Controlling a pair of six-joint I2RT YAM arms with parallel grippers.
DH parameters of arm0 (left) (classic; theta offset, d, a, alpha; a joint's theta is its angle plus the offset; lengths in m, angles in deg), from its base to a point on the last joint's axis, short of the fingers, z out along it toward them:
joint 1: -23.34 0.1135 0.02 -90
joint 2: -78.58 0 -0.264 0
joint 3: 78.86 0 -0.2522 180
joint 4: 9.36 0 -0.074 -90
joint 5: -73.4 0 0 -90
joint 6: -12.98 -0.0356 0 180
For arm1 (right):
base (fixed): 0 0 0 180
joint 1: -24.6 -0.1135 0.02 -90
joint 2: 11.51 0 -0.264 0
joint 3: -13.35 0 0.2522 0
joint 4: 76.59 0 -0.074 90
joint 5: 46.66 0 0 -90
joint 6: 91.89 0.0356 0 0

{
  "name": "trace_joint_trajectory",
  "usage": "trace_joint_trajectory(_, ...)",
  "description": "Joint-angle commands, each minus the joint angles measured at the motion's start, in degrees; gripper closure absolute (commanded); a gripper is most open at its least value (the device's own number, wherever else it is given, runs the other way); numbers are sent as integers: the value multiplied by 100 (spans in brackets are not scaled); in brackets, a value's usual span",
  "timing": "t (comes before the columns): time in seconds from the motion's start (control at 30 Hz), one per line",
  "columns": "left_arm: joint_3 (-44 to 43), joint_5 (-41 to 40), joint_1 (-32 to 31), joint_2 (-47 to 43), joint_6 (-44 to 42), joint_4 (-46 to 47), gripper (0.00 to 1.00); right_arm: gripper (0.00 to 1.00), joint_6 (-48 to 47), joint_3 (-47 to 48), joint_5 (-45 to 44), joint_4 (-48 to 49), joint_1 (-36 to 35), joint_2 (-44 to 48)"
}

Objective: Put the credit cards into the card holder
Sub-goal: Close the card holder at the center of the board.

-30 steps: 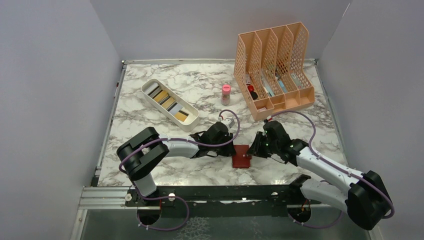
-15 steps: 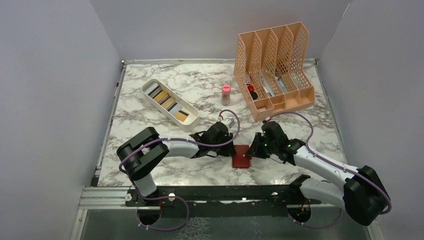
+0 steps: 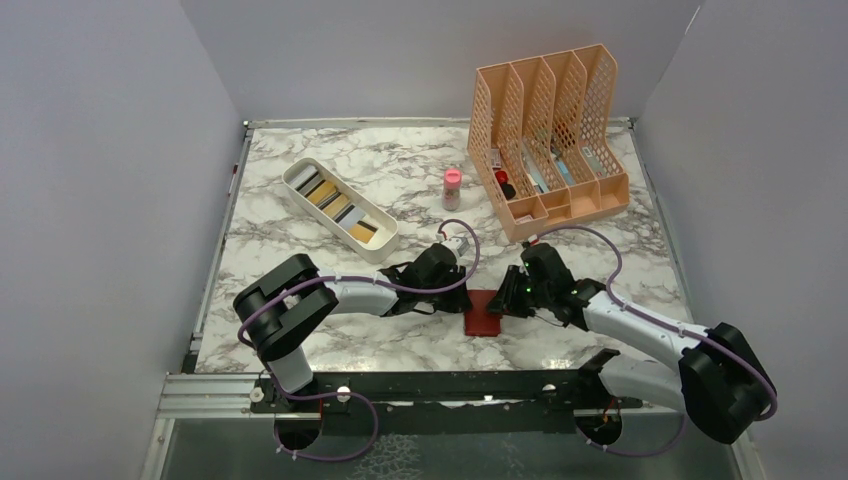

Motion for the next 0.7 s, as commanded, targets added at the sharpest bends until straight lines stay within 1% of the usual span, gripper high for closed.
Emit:
trace_joint_trajectory(0.0, 74, -34, -19, 102, -68, -245, 78, 74, 82, -86, 102, 222, -33, -70)
trace_joint_trajectory(0.13, 71, -34, -15, 103, -68, -235, 78, 75, 77, -93, 76, 254, -33, -104)
trace_joint_trajectory(0.67, 67, -34, -19, 105, -50, -218, 78, 85, -87, -87, -257, -33, -42, -250)
